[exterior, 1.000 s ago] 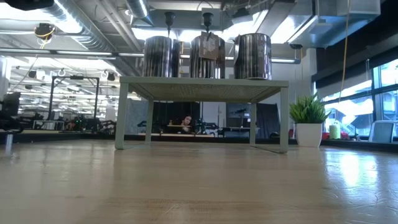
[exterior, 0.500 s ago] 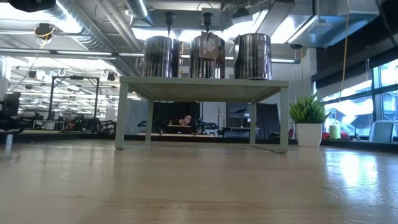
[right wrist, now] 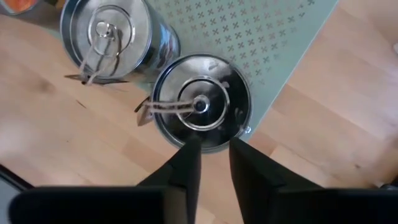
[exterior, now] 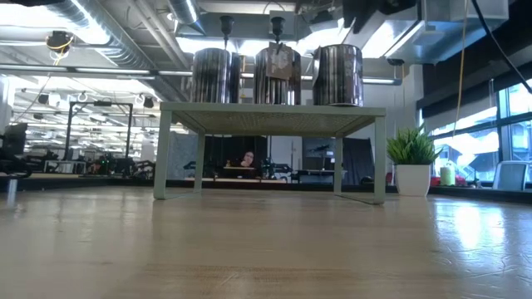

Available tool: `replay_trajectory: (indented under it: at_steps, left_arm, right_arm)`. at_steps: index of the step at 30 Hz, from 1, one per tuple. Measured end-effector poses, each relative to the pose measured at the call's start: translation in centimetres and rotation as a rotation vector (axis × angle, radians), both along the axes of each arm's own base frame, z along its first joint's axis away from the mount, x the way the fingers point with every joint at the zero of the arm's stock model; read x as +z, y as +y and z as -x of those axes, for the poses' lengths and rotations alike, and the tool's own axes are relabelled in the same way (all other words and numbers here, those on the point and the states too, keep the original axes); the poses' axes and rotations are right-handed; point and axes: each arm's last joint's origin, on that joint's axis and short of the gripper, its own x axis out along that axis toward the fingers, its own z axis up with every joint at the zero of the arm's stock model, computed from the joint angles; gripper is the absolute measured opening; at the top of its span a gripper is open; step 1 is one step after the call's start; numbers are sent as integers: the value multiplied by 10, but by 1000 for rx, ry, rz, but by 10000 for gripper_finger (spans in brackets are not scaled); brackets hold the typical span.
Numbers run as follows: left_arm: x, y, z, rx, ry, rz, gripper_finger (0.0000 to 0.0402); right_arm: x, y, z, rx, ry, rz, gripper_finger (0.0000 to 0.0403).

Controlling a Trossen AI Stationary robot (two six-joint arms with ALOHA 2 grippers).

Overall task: Pick & Place candle stick holders
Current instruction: Put the brown scented candle on the shelf aligned with the other brown scented candle

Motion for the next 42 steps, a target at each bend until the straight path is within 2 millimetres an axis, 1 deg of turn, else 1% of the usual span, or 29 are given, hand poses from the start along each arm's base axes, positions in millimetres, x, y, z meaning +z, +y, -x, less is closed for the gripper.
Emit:
replay_trajectory:
  at_steps: [6,9,18,21,23,28,42]
  left_arm:
    - [0,0,1,1,-1,-1,2]
    - [0,-1,1,1,-1,-2,2]
    - [1,-1,1,-6,-5,7,2]
    - [1,-1,1,-9,-6,11,2]
    - [1,-1,0,-9,-8,13,2]
    - [1,-1,1,-9,-7,13,2]
    - [1,-1,1,-10,-6,12,2]
  right_arm:
    - [1,-4,1,1,-2,4,132]
    - [-6,-7,-6,5,22,-2,140]
    - [-12,-18,-11,-34,47,58,129]
    - [-13,-21,-11,-37,49,39,126]
    - [-17,-23,-11,-33,66,-3,124]
    - [-26,-23,-11,-27,101,-33,123]
    - [-26,-21,-11,-29,102,-15,120]
